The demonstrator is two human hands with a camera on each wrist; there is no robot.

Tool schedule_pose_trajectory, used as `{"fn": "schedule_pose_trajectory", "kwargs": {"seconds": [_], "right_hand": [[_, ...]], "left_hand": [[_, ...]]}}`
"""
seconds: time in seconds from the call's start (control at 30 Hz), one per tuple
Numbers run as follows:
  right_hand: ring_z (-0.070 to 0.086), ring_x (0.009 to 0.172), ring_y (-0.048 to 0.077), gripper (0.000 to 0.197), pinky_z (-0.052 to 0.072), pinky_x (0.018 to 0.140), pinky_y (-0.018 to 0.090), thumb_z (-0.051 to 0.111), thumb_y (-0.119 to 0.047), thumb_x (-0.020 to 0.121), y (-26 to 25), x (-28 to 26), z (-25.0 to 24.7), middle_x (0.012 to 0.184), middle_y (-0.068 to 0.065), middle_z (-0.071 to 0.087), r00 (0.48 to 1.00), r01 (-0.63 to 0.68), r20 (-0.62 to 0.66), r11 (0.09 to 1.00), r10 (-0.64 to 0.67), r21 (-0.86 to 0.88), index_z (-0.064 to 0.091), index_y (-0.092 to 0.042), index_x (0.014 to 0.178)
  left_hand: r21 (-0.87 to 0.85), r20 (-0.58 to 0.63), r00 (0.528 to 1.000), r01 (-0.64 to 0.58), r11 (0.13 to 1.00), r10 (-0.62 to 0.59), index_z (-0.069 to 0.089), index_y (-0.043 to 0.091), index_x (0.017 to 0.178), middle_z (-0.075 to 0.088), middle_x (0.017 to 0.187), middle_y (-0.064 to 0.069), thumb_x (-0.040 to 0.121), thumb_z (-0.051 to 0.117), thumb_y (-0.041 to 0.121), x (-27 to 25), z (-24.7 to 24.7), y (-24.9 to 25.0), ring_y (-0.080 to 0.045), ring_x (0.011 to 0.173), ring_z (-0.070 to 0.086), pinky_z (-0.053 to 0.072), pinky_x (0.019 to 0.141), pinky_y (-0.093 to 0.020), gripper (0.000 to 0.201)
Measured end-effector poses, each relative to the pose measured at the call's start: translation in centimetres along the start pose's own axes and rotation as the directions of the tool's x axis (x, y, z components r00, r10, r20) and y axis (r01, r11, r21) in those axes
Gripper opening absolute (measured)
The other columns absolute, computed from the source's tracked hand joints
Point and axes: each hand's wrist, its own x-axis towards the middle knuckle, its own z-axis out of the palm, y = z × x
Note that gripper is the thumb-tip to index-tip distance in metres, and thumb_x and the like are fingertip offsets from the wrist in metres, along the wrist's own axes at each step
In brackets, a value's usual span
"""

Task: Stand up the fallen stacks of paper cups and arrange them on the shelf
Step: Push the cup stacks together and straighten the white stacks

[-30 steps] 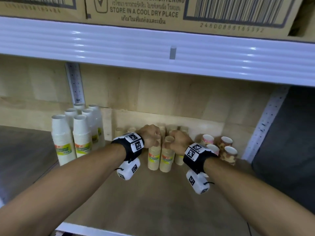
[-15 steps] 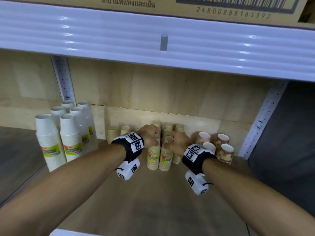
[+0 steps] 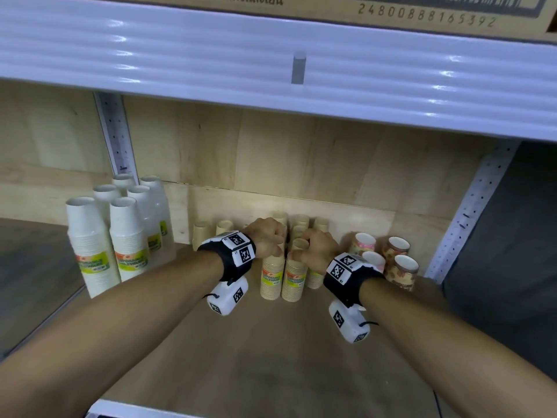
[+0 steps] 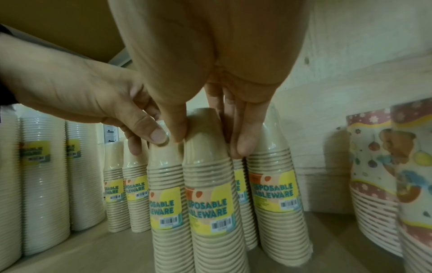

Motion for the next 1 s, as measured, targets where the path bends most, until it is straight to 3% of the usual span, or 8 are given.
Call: {"fn": "schedule_pose_trajectory", "kwargs": {"seconds": [0.17,0.33,0.43,0.6,0.8,1.0], "right_hand": [[0.057,0.076,0.012,0.019,0.038,0.058,0.026,0.07,-0.039,0.081,-0.5,-0.4,-1.3,0.081,-0.007,0.058,1.0,-0.001,-0.023,0.999,0.002,0.044,0.057,-0.025,0.084],[0.057,0.085,0.018,0.025,0.044,0.07,0.028,0.068,-0.038,0.081,-1.8,-0.2,-3.0,0.091,-0.004,0.059,0.993,-0.028,-0.117,0.999,0.03,0.026,0.059,-0.021,0.097],[0.061,0.089,0.021,0.03,0.054,0.079,0.034,0.065,-0.043,0.083,-2.9,0.3,-3.5,0.099,0.0,0.063,0.986,-0.025,-0.163,1.0,0.028,0.018,0.06,-0.02,0.103],[0.061,0.094,0.022,0.037,0.05,0.079,0.032,0.063,-0.046,0.085,-5.7,1.3,-3.3,0.107,0.002,0.063,0.983,0.056,-0.177,0.998,-0.052,0.017,0.06,-0.018,0.109],[0.061,0.106,0.023,0.042,0.05,0.086,0.029,0.067,-0.038,0.086,-9.4,2.6,-1.1,0.121,0.007,0.062,0.978,0.135,-0.167,0.99,-0.126,0.039,0.06,-0.014,0.12],[0.056,0.121,0.026,0.051,0.047,0.099,0.034,0.065,-0.029,0.089,-12.1,3.2,1.4,0.134,0.008,0.057,0.978,0.188,-0.1,0.982,-0.185,0.028,0.051,-0.016,0.136]], "left_hand": [[0.001,-0.023,1.0,-0.006,1.0,0.006,0.061,0.018,0.118,0.058,0.108,0.001,0.081,0.075,0.027,-0.5,-0.7,-0.4,-0.02,0.099,0.057,0.046,0.077,-0.03,0.04],[-0.032,-0.063,0.998,0.018,0.999,-0.02,0.058,0.027,0.12,0.054,0.108,0.004,0.079,0.075,0.045,-0.9,-2.8,-1.2,-0.018,0.102,0.054,0.04,0.078,-0.027,0.048],[-0.019,-0.099,0.994,0.038,0.999,-0.039,0.058,0.028,0.123,0.055,0.119,0.0,0.083,0.072,0.039,-1.2,-4.7,-1.8,-0.017,0.1,0.053,0.041,0.079,-0.027,0.044],[-0.031,-0.163,0.981,0.096,0.995,-0.1,0.057,0.027,0.122,0.056,0.122,-0.004,0.086,0.07,0.037,-1.8,-7.6,-3.6,-0.019,0.1,0.056,0.045,0.08,-0.028,0.04],[-0.026,-0.233,0.954,0.189,0.982,-0.19,0.053,0.021,0.133,0.051,0.136,-0.007,0.089,0.068,0.028,-3.0,-9.0,-6.1,-0.024,0.118,0.053,0.046,0.092,-0.031,0.047],[0.01,-0.232,0.94,0.26,0.965,-0.251,0.037,0.017,0.148,0.036,0.152,-0.005,0.092,0.063,0.022,-4.0,-8.1,-8.4,-0.024,0.134,0.042,0.039,0.102,-0.03,0.061]]}}
